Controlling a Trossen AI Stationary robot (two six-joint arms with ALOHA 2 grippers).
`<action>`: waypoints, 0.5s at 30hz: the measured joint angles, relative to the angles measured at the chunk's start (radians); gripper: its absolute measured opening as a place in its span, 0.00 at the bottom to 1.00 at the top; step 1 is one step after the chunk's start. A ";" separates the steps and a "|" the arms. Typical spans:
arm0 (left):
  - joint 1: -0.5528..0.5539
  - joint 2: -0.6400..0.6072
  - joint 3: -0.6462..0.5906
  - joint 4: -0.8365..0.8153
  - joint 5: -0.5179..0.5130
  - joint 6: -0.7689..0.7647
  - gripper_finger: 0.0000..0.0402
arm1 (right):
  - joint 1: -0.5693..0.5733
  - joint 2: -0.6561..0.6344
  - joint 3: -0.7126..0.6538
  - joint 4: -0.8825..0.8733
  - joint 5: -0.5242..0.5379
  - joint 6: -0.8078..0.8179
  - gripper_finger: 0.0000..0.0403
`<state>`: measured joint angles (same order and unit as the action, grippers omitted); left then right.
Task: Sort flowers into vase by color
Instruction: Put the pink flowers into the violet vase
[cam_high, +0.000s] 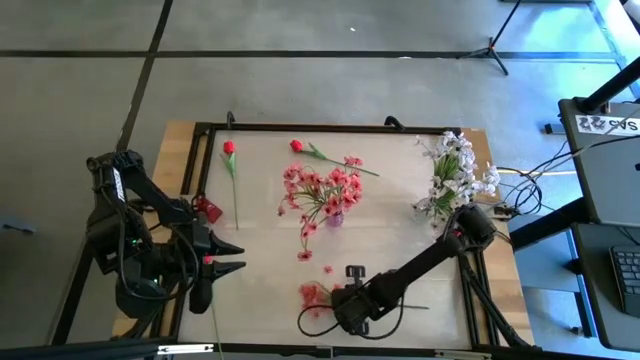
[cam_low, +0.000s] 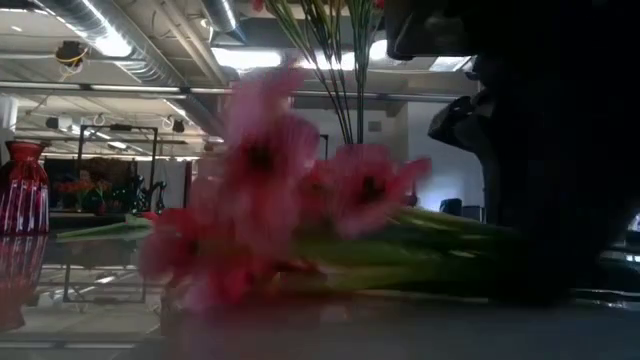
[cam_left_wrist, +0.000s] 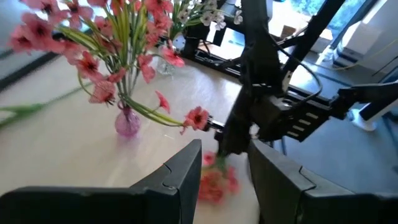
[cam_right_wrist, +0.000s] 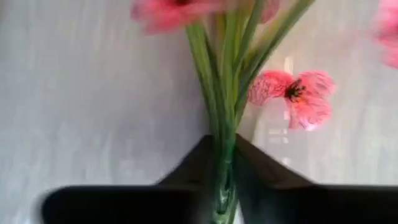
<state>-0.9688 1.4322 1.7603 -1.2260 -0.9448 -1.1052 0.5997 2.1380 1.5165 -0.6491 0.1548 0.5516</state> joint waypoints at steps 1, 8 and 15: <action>0.003 -0.001 0.000 0.007 0.006 -0.014 0.32 | -0.004 -0.004 0.010 -0.008 0.000 0.001 0.08; 0.004 -0.008 0.000 0.002 -0.021 0.044 0.32 | -0.016 -0.154 0.191 0.059 0.066 -0.086 0.04; 0.006 -0.010 0.000 0.005 -0.116 0.141 0.32 | -0.015 -0.443 0.095 0.282 0.261 -0.328 0.03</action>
<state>-0.9630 1.4227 1.7603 -1.2213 -1.0610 -0.9639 0.5844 1.6947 1.6111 -0.3670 0.4161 0.2238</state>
